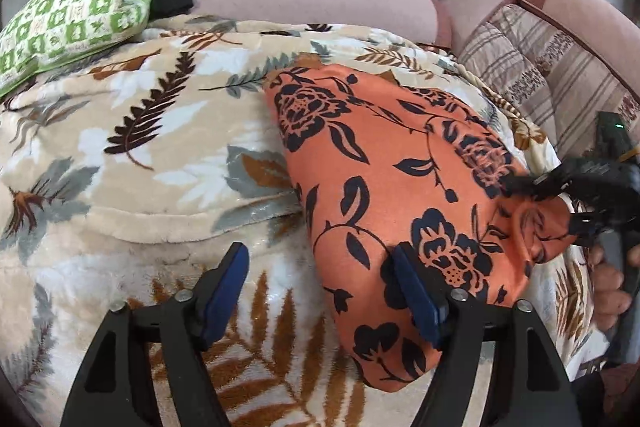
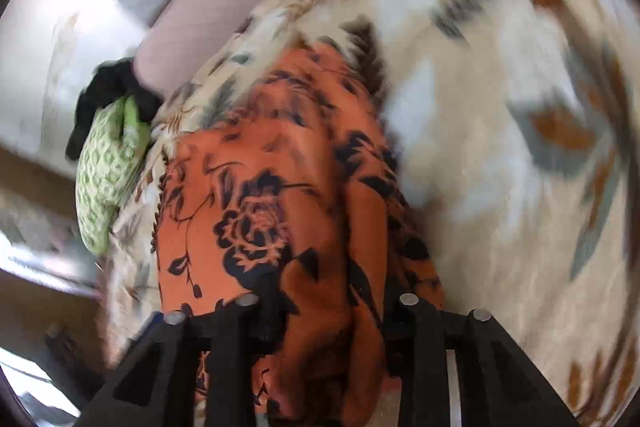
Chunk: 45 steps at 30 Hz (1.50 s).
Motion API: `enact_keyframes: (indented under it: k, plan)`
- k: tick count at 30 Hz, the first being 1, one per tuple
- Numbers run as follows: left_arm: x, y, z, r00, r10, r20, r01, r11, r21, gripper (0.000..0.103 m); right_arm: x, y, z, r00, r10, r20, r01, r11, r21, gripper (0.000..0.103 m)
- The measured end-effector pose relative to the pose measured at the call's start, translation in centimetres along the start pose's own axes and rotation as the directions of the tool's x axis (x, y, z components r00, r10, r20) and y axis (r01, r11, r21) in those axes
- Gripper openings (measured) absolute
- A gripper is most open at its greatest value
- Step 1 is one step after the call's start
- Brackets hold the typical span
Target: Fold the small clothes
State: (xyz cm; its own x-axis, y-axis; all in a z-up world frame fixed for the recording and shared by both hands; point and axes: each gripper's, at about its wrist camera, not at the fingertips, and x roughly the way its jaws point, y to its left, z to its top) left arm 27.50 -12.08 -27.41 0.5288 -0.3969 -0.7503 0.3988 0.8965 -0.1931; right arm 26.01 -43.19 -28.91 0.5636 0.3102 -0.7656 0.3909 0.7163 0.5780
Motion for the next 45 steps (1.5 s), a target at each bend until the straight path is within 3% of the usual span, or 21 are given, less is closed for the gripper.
enact_keyframes:
  k: [1, 3, 5, 7, 8, 10, 14, 16, 18, 21, 26, 35, 41, 45]
  plan:
    - [0.0, 0.1, -0.1, 1.0, -0.001, -0.001, 0.001, 1.0, -0.004, 0.078, -0.6, -0.5, 0.3, 1.0, 0.016, 0.007, -0.016, 0.999, 0.033, 0.058]
    - [0.1, 0.2, -0.2, 1.0, -0.003, -0.003, 0.003, 1.0, -0.01, 0.078, -3.2, -1.6, 1.0, 0.994, 0.0, 0.108, -0.01, 0.996, 0.088, 0.061]
    - [0.1, 0.2, -0.2, 1.0, -0.001, -0.002, 0.001, 1.0, -0.007, 0.078, -5.6, -1.8, 1.4, 0.97, -0.031, 0.242, 0.007, 0.995, 0.101, 0.062]
    - [0.0, 0.0, -0.1, 1.0, 0.008, 0.002, -0.008, 1.0, 0.007, 0.078, -6.7, -0.7, 1.7, 0.948, 0.025, 0.318, -0.042, 0.998, 0.047, 0.062]
    - [0.0, -0.1, -0.1, 1.0, 0.01, 0.001, -0.01, 1.0, 0.01, 0.078, -6.4, 0.8, 2.1, 0.947, 0.091, 0.307, -0.09, 0.996, -0.016, 0.062]
    - [0.2, -0.2, 0.0, 1.0, 0.004, -0.006, -0.004, 1.0, -0.001, 0.078, -4.6, 3.6, 2.4, 0.961, 0.122, 0.25, -0.097, 0.989, -0.108, 0.062]
    - [0.5, 0.0, 0.1, 1.0, -0.009, -0.02, 0.009, 1.0, -0.014, 0.078, -0.7, 7.6, 2.8, 0.98, 0.051, 0.194, -0.008, 0.977, -0.215, 0.06]
    - [0.5, 0.0, 0.1, 1.0, -0.014, -0.024, 0.013, 1.0, -0.012, 0.079, 1.3, 8.2, 3.7, 0.984, 0.012, 0.179, 0.025, 0.979, -0.203, 0.06]
    - [0.7, 0.0, 0.1, 0.999, -0.028, -0.03, 0.028, 1.0, -0.007, 0.079, 4.2, 6.8, 5.4, 0.98, -0.1, 0.173, 0.122, 0.985, -0.123, 0.061]
    - [0.9, -0.4, 0.0, 1.0, -0.013, -0.028, 0.014, 1.0, 0.015, 0.079, 7.5, 4.0, 6.9, 0.989, -0.121, 0.085, 0.123, 0.992, -0.024, 0.061]
    - [0.5, -0.9, 0.0, 1.0, 0.029, -0.01, -0.028, 0.999, 0.043, 0.079, 4.6, 4.0, 6.4, 0.989, -0.049, 0.136, 0.048, 0.999, 0.011, 0.061]
    - [0.1, -1.4, -0.5, 0.997, 0.079, 0.011, -0.08, 0.995, 0.061, 0.079, -3.3, 6.8, -0.5, 0.99, 0.006, 0.138, 0.019, 0.983, -0.181, 0.061]
    - [0.2, -1.5, -0.7, 0.997, 0.072, 0.012, -0.072, 0.995, 0.075, 0.079, -1.6, 3.9, -4.0, 0.994, -0.104, 0.037, 0.109, 0.973, -0.203, 0.058]
    - [0.1, -1.7, -0.6, 0.996, 0.091, 0.02, -0.093, 0.992, 0.085, 0.079, -1.1, 4.3, -4.5, 0.989, -0.137, 0.055, 0.147, 0.951, -0.271, 0.06]
